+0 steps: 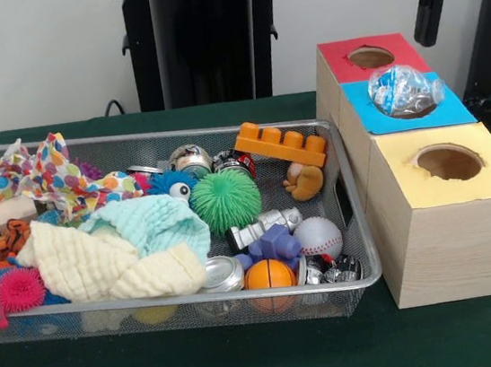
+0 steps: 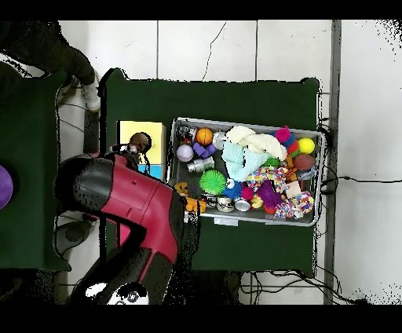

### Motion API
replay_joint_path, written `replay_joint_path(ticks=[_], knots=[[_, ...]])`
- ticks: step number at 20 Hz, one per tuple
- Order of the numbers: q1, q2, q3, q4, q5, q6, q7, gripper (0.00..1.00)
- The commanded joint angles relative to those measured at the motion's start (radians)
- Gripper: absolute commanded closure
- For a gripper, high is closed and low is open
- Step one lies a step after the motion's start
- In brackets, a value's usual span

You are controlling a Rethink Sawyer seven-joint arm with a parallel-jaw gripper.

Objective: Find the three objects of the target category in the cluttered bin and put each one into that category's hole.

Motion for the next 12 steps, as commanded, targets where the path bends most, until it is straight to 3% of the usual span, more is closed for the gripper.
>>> replay_joint_path(ticks=[1,12], knots=[[-0.028,0.01,0.144,0.136,-0.003,0.01,0.121,1.0],[-0.041,0.035,0.215,0.202,0.033,-0.153,0.117,1.0]])
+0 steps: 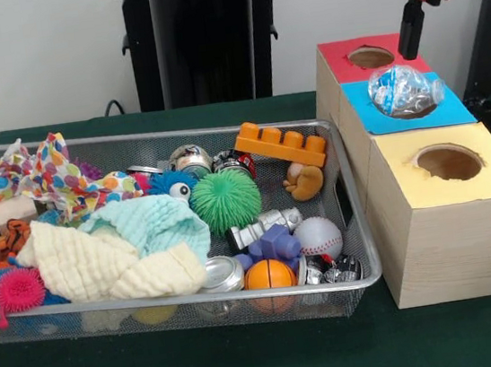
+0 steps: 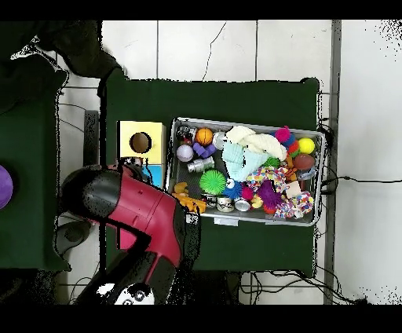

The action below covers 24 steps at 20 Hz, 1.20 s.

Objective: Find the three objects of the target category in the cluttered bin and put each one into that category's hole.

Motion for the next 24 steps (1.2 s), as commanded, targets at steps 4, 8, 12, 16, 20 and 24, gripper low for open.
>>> replay_joint_path(ticks=[4,8,12,16,20,24], knots=[[-0.036,0.045,0.183,0.122,0.031,-0.147,0.137,1.0],[-0.034,0.049,0.189,0.122,0.027,-0.164,0.153,1.0],[-0.025,0.041,0.183,0.123,0.025,-0.155,0.169,1.0],[-0.019,0.033,0.185,0.134,0.025,-0.164,0.168,1.0],[-0.025,0.026,0.2,0.153,0.031,-0.185,0.156,1.0],[-0.047,0.028,0.239,0.186,0.043,-0.249,0.133,1.0]])
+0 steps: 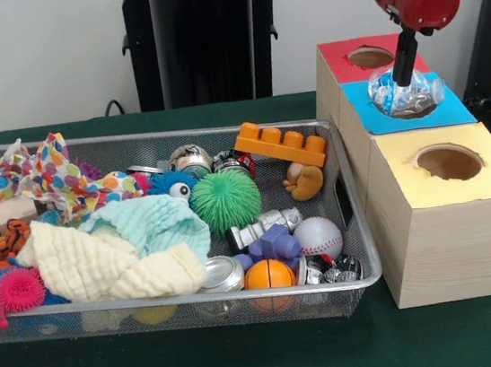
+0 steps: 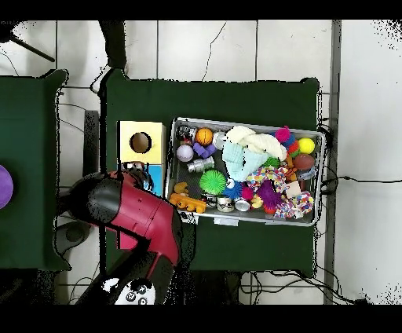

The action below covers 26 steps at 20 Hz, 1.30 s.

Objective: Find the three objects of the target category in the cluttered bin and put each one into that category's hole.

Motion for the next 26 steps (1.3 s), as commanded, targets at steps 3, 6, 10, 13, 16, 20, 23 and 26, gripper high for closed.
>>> replay_joint_path(ticks=[3,6,10,13,16,20,23,26], knots=[[-0.055,0.024,0.201,0.13,0.041,-0.138,0.13,1.0],[-0.07,0.037,0.212,0.118,0.035,-0.148,0.133,1.0],[-0.075,0.05,0.23,0.117,0.032,-0.177,0.148,1.0],[-0.083,0.062,0.249,0.118,0.035,-0.205,0.153,1.0],[-0.093,0.074,0.267,0.119,0.036,-0.236,0.156,1.0],[-0.106,0.092,0.288,0.115,0.035,-0.273,0.159,1.0],[-0.11,0.1,0.294,0.112,0.035,-0.283,0.161,1.0],[-0.112,0.105,0.294,0.108,0.034,-0.284,0.161,1.0]])
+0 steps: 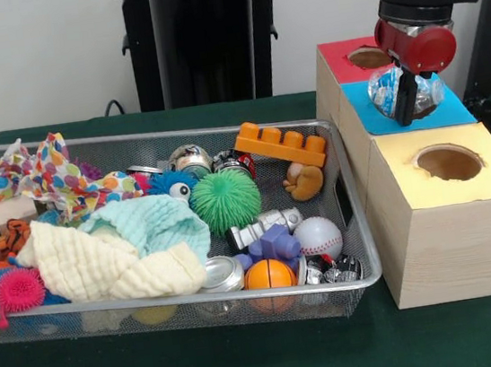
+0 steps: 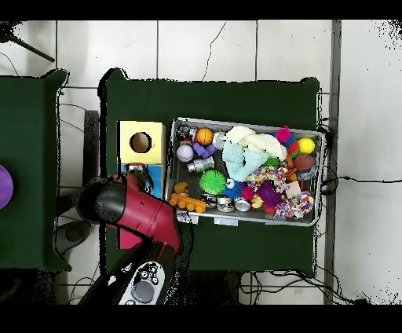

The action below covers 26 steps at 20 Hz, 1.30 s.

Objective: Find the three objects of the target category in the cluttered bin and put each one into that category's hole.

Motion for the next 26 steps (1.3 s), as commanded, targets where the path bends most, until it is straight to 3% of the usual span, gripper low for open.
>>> replay_joint_path(ticks=[1,8,16,19,22,26], knots=[[-0.051,0.093,0.151,0.039,0.033,-0.097,0.161,1.0],[-0.072,0.111,0.174,0.035,0.029,-0.136,0.154,1.0],[-0.057,0.089,0.142,0.036,0.023,-0.078,0.157,1.0],[-0.041,0.079,0.104,0.02,0.01,-0.02,0.155,1.0],[-0.01,0.055,0.033,-0.01,-0.018,0.1,0.17,1.0],[-0.007,0.045,0.027,0.001,-0.02,0.1,0.164,1.0]])
